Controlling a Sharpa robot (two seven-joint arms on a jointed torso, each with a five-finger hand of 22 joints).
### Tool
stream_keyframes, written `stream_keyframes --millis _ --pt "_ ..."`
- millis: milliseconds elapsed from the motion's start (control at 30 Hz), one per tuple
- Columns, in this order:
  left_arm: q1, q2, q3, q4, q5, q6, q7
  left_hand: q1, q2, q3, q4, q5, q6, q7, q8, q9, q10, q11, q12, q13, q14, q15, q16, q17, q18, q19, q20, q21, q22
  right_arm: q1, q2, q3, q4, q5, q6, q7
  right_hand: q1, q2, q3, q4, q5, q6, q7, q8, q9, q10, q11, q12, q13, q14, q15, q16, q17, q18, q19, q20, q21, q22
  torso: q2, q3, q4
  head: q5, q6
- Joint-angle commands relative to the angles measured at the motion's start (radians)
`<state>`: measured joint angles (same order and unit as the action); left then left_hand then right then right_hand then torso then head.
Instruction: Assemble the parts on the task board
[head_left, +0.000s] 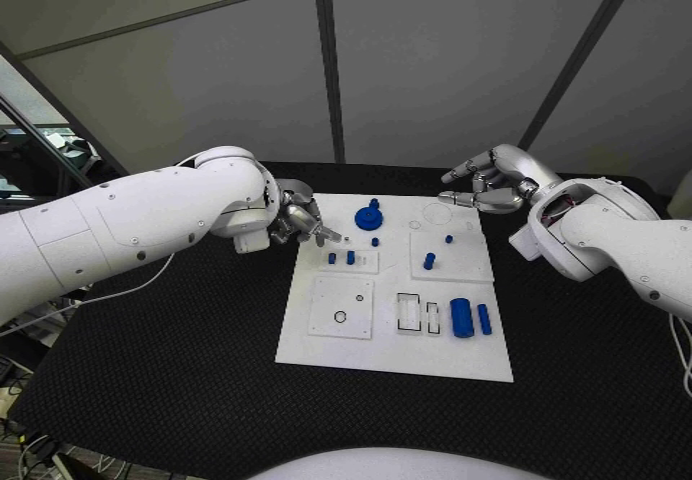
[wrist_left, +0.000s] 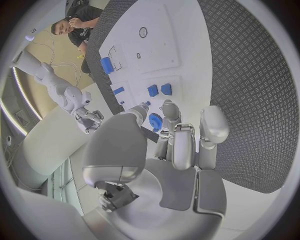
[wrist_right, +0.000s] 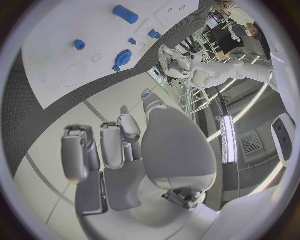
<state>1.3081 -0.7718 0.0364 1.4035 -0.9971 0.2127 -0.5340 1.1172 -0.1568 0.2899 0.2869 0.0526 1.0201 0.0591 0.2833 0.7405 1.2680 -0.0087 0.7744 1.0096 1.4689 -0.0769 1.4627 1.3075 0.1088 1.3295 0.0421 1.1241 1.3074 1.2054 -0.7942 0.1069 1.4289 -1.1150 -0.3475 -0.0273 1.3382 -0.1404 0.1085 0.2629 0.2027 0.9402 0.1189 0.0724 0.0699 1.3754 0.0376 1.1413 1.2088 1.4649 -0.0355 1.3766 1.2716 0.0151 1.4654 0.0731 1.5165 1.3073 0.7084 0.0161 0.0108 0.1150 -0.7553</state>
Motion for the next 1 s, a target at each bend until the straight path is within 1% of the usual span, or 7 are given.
stream_keyframes --millis 33,200,367,467,633,733,1000 --pt "-0.014 -0.017 -0.001 0.036 -0.072 -0.104 -0.014 -0.011 -0.011 -0.006 0.004 -0.004 0.005 -0.001 -0.003 -0.003 0.018 -0.002 0.024 0.015 0.068 0.006 0.012 0.154 -0.011 0.015 0.0 0.015 0.02 0.002 -0.001 0.001 0.001 0.002 -0.001 0.007 -0.006 0.002 0.002 -0.001 -0.006 0.005 0.0 -0.006 -0.001 0.001 -0.004 0.005 -0.001 0.043 -0.008 -0.005 0.0 0.005 0.061 -0.005 -0.005 0.193 -0.001 -0.0011 0.0017 0.003 0.001" --pt "-0.029 -0.025 -0.001 0.055 -0.098 -0.125 -0.026 -0.019 -0.011 -0.013 0.005 -0.004 0.026 -0.008 0.008 0.002 0.039 -0.008 0.062 0.039 0.072 0.002 0.018 0.161 -0.013 0.027 -0.003 0.029 0.028 0.002 -0.001 0.0 0.001 0.002 -0.001 0.007 -0.006 0.002 0.002 -0.001 -0.006 0.005 0.0 -0.006 -0.001 0.001 -0.004 0.005 -0.001 0.043 -0.008 -0.005 0.0 0.005 0.061 -0.005 -0.005 0.193 0.0 -0.0016 0.0 0.005 0.001" --pt "-0.039 -0.015 -0.001 0.056 -0.107 -0.131 -0.033 -0.019 -0.009 -0.014 0.004 -0.004 0.038 -0.014 0.02 0.014 0.049 -0.012 0.083 0.053 0.073 -0.002 0.021 0.164 -0.014 0.031 -0.006 0.032 0.031 0.001 -0.001 0.0 0.001 0.002 0.0 0.007 -0.006 0.002 0.002 -0.002 -0.006 0.005 0.0 -0.006 -0.001 0.0 -0.004 0.004 -0.001 0.043 -0.008 -0.005 -0.001 0.005 0.061 -0.005 -0.005 0.193 0.001 -0.0013 -0.0016 0.008 0.002" --pt "-0.043 -0.006 -0.004 0.051 -0.108 -0.129 -0.036 -0.018 -0.008 -0.014 0.004 -0.004 0.039 -0.014 0.022 0.016 0.05 -0.013 0.086 0.055 0.073 -0.002 0.021 0.164 -0.014 0.031 -0.006 0.032 0.03 0.001 -0.001 0.0 0.002 0.002 0.0 0.007 -0.006 0.002 0.002 -0.002 -0.006 0.005 0.0 -0.007 -0.001 0.0 -0.004 0.004 -0.002 0.043 -0.008 -0.005 -0.001 0.005 0.061 -0.005 -0.005 0.193 0.001 -0.0012 -0.0025 0.008 0.001" --pt "-0.049 0.006 -0.008 0.044 -0.11 -0.122 -0.04 -0.018 -0.007 -0.014 0.004 -0.004 0.039 -0.015 0.022 0.017 0.049 -0.013 0.085 0.054 0.073 -0.002 0.021 0.163 -0.014 0.03 -0.006 0.031 0.03 0.0 -0.001 0.0 0.002 0.002 0.0 0.006 -0.006 0.002 0.002 -0.002 -0.006 0.005 0.0 -0.007 -0.001 0.0 -0.004 0.004 -0.002 0.043 -0.008 -0.005 -0.001 0.005 0.061 -0.005 -0.005 0.193 0.002 -0.0015 -0.0011 0.005 -0.001" --pt "-0.051 0.011 -0.009 0.041 -0.11 -0.114 -0.043 -0.016 -0.007 -0.013 0.003 -0.004 0.038 -0.015 0.023 0.018 0.049 -0.013 0.084 0.053 0.073 -0.003 0.021 0.164 -0.014 0.03 -0.007 0.03 0.029 0.0 -0.001 0.0 0.002 0.002 0.0 0.006 -0.006 0.002 0.002 -0.002 -0.006 0.005 0.0 -0.007 -0.001 0.0 -0.004 0.004 -0.002 0.043 -0.008 -0.005 -0.001 0.005 0.061 -0.005 -0.005 0.193 0.001 -0.0003 -0.0004 0.006 -0.003" --pt "-0.053 0.021 -0.01 0.026 -0.111 -0.058 -0.062 0.0 -0.005 -0.01 -0.001 -0.004 0.033 -0.015 0.026 0.027 0.046 -0.014 0.082 0.052 0.073 -0.004 0.02 0.162 -0.013 0.029 -0.009 0.025 0.028 0.0 0.0 0.0 0.001 0.002 0.001 0.006 -0.006 0.002 0.002 -0.002 -0.006 0.005 0.0 -0.007 -0.001 0.0 -0.004 0.004 -0.002 0.043 -0.008 -0.005 -0.001 0.005 0.061 -0.005 -0.005 0.193 0.001 -0.0013 -0.0011 0.006 -0.006"
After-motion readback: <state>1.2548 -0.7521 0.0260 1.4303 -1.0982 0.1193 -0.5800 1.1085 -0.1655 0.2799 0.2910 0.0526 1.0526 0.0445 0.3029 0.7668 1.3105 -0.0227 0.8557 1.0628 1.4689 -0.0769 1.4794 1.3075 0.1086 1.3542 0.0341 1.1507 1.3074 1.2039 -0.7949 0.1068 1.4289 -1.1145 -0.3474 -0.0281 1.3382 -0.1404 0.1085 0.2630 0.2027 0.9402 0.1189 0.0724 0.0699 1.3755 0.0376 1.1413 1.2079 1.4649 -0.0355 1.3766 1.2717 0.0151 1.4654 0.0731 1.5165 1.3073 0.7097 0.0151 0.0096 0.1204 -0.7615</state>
